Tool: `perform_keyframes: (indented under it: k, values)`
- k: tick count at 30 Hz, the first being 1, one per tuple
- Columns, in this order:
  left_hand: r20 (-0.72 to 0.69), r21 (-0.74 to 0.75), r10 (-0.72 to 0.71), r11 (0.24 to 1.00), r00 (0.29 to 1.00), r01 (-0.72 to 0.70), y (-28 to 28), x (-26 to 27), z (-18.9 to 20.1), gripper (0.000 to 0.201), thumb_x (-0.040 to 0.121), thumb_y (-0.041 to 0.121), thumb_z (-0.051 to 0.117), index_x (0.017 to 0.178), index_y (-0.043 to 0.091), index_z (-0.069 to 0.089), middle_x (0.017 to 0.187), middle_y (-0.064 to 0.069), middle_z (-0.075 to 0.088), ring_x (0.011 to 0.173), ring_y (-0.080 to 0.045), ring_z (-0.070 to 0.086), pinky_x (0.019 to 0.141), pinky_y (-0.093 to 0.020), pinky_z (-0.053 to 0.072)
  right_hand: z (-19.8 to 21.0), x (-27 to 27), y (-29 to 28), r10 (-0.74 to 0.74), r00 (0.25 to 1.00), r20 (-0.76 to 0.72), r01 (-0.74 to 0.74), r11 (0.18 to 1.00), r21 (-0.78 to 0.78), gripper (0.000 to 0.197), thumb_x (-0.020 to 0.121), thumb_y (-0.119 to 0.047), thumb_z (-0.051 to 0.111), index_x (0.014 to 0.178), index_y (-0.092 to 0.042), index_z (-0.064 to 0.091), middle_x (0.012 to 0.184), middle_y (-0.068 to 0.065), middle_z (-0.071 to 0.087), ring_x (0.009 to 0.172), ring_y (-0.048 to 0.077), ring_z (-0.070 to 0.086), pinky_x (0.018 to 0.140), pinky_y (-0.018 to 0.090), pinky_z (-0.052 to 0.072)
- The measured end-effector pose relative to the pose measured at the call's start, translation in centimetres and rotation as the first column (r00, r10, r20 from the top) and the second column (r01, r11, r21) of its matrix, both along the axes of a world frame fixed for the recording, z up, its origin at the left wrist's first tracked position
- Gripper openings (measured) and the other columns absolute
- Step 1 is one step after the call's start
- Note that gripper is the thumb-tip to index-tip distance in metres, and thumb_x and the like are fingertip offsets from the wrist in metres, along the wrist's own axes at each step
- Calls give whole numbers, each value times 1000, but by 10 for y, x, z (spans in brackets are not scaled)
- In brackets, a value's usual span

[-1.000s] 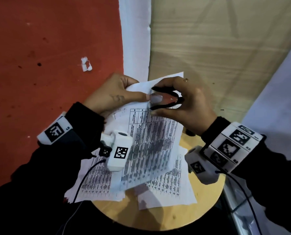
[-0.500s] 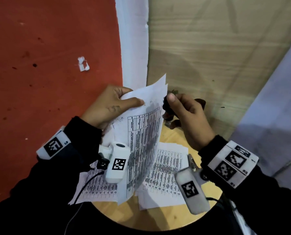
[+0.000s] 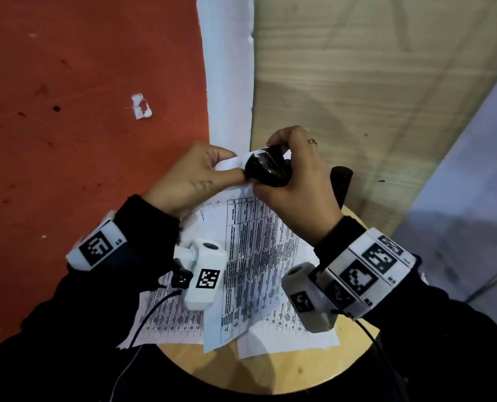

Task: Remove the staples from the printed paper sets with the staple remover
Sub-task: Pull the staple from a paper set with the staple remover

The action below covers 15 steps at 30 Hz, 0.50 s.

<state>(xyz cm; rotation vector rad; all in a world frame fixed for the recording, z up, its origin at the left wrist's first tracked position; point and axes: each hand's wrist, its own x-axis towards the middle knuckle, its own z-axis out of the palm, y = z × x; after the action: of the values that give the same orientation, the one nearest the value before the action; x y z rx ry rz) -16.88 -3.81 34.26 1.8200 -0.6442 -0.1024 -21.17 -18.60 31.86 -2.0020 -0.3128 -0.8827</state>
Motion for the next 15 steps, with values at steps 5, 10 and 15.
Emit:
perform_keyframes:
  k: [5,10,15]
  values:
    - [145,101,-41,995,989,26,4,2,3,19,77,10,75,62,13,63,54,12,54,50,0,44,50,-14,34,6,3,-6,172,958,-230,-130,974,184,40,65,-6,70,88,-26,44,88,-8,49,68,12,52,50,26,46]
    - [412,152,-23,987,911,-44,-3,3,-5,20,74,34,67,69,15,63,64,9,45,57,3,43,54,-12,29,14,7,-14,357,848,-392,-160,877,453,43,71,17,65,83,-19,46,82,0,49,49,1,48,37,13,34]
    - [519,196,-30,977,854,-84,-7,4,-9,21,76,37,58,66,19,56,65,11,40,61,3,43,55,-15,28,16,10,-21,426,789,-442,-115,810,575,41,71,19,64,82,-17,47,73,1,50,40,0,47,35,12,31]
